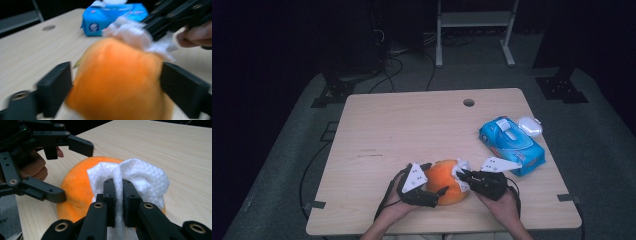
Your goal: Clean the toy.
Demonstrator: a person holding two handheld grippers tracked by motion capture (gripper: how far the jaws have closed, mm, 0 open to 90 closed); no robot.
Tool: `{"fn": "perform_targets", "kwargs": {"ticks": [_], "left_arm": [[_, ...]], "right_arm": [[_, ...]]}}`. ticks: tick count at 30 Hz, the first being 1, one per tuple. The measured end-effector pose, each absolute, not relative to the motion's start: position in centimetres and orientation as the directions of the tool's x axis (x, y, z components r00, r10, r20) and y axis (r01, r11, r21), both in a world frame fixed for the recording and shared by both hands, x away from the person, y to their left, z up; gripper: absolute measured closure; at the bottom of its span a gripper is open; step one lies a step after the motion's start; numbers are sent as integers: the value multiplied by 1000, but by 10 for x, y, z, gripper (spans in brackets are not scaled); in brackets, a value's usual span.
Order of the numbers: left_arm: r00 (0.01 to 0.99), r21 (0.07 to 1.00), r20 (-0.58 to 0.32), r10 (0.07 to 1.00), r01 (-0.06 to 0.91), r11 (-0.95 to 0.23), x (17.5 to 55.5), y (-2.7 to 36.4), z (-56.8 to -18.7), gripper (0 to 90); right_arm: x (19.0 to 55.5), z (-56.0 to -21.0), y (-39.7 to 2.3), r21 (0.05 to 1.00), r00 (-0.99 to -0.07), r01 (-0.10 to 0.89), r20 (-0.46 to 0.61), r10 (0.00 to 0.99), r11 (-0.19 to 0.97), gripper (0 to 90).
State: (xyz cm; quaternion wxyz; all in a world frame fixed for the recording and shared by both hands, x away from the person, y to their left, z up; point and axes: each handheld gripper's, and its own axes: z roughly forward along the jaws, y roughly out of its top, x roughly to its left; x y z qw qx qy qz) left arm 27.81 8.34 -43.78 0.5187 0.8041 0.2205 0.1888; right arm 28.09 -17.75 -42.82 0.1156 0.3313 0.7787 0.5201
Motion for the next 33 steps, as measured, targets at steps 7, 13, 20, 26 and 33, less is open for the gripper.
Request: {"fn": "perform_targets", "kwargs": {"ticks": [7,13,20,26,33], "left_arm": [[830,914,17,558,214,-346,282,82,-446,158],[841,910,84,534,154,-385,275,78,-443,208],[820,923,-20,572,235,-304,289,94,-441,65],[843,903,-154,516,332,-273,295,92,-453,129],[863,915,-38,504,233,-330,281,82,-440,261]], "right_arm": [[277,-424,-174,891,-743,381,138,655,245,817],[267,-414,-154,900,-785,302,48,618,313,817],[278,-423,-178,894,-754,363,117,646,261,818],[280,-426,-178,895,-757,370,135,639,249,817],[267,-414,-166,914,-777,312,88,624,259,815]]}}
